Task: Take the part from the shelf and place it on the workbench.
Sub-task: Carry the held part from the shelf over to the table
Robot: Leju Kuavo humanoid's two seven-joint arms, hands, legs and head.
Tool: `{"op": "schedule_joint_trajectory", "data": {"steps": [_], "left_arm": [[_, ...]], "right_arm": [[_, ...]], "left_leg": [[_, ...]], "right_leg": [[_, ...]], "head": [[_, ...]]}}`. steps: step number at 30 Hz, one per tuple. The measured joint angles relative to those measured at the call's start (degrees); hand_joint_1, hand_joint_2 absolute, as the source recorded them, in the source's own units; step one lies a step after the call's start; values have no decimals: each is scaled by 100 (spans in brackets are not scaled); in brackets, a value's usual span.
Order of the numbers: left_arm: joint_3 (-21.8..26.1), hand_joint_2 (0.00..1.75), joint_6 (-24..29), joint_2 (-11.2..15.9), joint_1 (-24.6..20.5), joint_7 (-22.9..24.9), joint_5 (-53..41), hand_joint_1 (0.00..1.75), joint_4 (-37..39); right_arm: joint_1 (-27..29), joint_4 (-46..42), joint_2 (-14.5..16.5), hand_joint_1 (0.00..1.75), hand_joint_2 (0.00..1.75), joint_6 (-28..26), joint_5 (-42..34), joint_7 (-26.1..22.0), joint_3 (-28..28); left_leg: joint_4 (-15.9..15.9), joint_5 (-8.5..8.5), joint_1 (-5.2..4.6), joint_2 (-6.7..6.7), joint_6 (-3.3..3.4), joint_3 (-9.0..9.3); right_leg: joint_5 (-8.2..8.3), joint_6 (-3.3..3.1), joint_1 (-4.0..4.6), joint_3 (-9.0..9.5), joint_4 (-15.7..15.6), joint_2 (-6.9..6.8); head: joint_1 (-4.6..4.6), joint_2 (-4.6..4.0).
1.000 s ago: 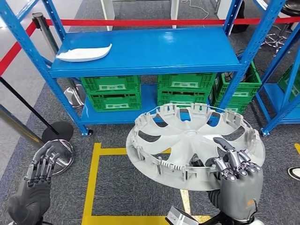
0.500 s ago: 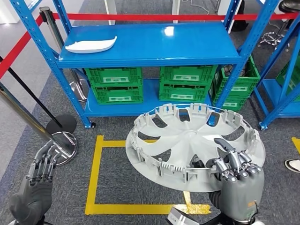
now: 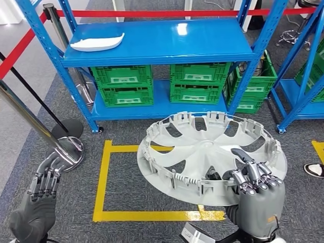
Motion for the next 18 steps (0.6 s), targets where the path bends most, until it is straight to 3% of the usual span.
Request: {"op": "schedule_joint_trajectory", "data": {"steps": [2, 4, 7, 8, 9, 10, 11, 13, 14, 16, 18], "left_arm": [[0, 0, 0, 1, 4, -3, 2, 0, -1], [-3, 0, 3, 5, 1, -9, 3, 0, -1], [-5, 0, 12, 12, 4, -27, 1, 0, -1], [-5, 0, 14, 14, 6, -33, -1, 0, -1], [-5, 0, 15, 15, 6, -40, -4, 0, -1], [-5, 0, 16, 15, 6, -45, -7, 0, -1], [-5, 0, 16, 16, 7, -50, -9, 0, -1], [-3, 0, 12, 16, 8, -56, -12, 0, -1], [-2, 0, 7, 17, 9, -57, -13, 0, -1], [1, 0, -5, 17, 10, -62, -15, 0, -1], [2, 0, -13, 18, 11, -66, -16, 0, -2]], "right_arm": [[-1, -1, -2, 175, 175, 0, 1, 0, 1], [0, -1, -8, 175, 175, 0, -1, 0, 3], [0, 0, -20, 175, 175, 0, -3, 7, 7], [2, 1, -26, 175, 175, 0, -8, 13, 9], [4, 1, -32, 175, 175, 0, -18, 22, 12], [5, 2, -38, 175, 175, 0, -38, 29, 15], [4, 2, -44, 175, 175, 0, -67, 35, 18], [-9, 3, -58, 175, 175, 1, -138, 30, 21], [-17, 3, -64, 175, 175, 2, -174, 20, 22], [-29, 3, -82, 175, 175, 9, -251, -1, 26], [-31, 2, -98, 175, 175, 15, -326, -23, 28]], "left_leg": [[-38, 50, -4, 4, 46, -30], [-73, 117, 18, 17, 123, -75], [-76, 212, 25, 32, 196, -193], [-66, 236, 21, 34, 199, -234], [-52, 256, 19, 35, 198, -270], [-33, 268, 17, 35, 195, -300], [-11, 273, 17, 34, 192, -321], [36, 271, 8, 32, 169, -356], [55, 278, -1, 32, 144, -374], [79, 308, -18, 31, 81, -416], [110, 297, -24, 26, 24, -448]], "right_leg": [[47, 67, -7, -28, -9, 1], [-96, 125, -13, -130, 134, 12], [-713, 196, -26, -532, 1115, 23], [-845, 211, -28, -645, 1446, 22], [-871, 219, -28, -673, 1615, 22], [-784, 220, -28, -588, 1555, 22], [-614, 212, -28, -389, 1267, 21], [-338, 174, -23, 124, 449, 20], [-282, 148, -17, 297, 161, 22], [-297, 93, -3, 399, -13, 27], [-278, 21, -23, 366, -55, 24]], "head": [[1, 0], [15, 0], [40, 0], [41, 0], [40, 0], [40, 0], [41, 0], [41, 0], [39, 0], [35, 0], [33, 0]]}}
